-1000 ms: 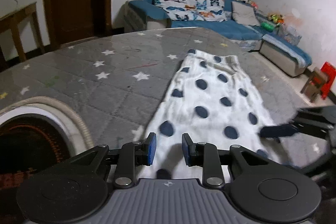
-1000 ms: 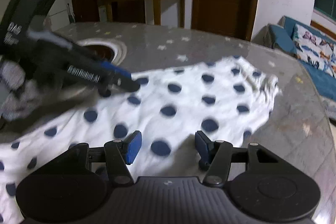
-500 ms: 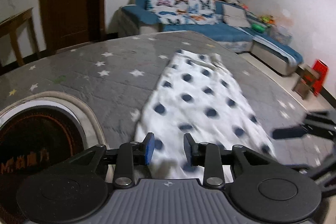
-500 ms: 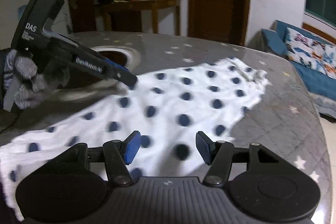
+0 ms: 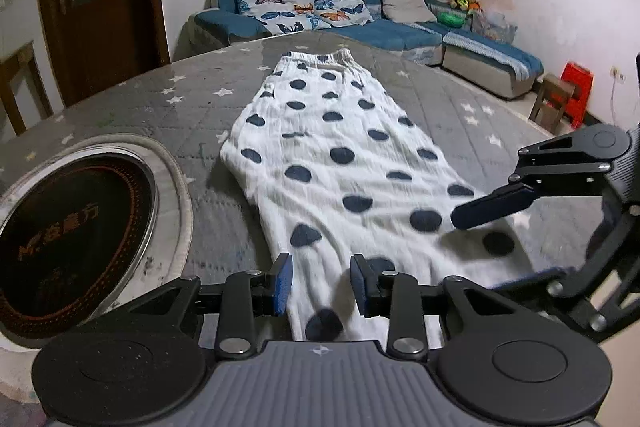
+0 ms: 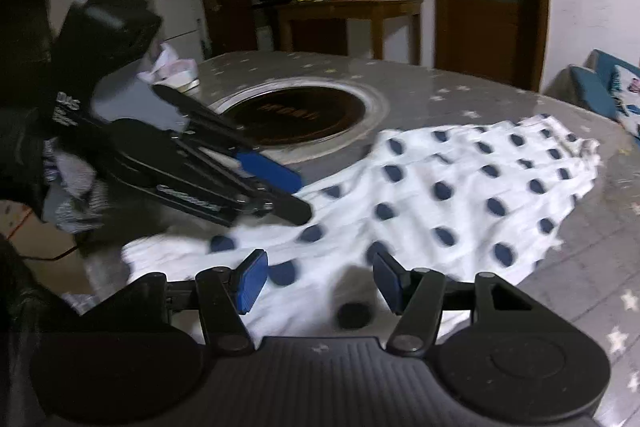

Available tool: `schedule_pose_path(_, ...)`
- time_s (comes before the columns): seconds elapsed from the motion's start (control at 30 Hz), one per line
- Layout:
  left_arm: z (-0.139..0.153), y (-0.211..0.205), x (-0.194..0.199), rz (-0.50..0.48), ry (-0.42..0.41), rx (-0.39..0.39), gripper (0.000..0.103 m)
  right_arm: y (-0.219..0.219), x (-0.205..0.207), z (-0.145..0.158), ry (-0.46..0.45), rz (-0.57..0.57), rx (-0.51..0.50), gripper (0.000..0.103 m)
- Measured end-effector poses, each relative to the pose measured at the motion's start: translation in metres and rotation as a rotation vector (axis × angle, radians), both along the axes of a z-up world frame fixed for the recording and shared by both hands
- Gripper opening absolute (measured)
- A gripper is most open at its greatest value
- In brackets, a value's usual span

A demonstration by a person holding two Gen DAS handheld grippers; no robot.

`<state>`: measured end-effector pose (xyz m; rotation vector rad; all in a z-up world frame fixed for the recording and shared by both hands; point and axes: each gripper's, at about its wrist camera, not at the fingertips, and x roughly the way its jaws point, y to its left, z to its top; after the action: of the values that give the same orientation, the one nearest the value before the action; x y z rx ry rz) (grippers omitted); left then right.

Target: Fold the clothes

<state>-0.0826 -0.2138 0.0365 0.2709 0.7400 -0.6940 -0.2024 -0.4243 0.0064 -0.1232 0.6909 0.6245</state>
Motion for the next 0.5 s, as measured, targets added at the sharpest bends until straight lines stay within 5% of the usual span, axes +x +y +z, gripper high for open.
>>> schedule_pose_path(0.2,-0.013,0.000,-0.014,0.002,-0.063,0.050,0.034,0.000,-0.018,-0.016,0.000,-0.024,-0.032,0.060)
schedule_pose_path(0.5,-0.009,0.014,-0.014,0.027,-0.054,0.022,0.037,-0.009,-0.033,-0.015,-0.027,-0.048,-0.002,0.060)
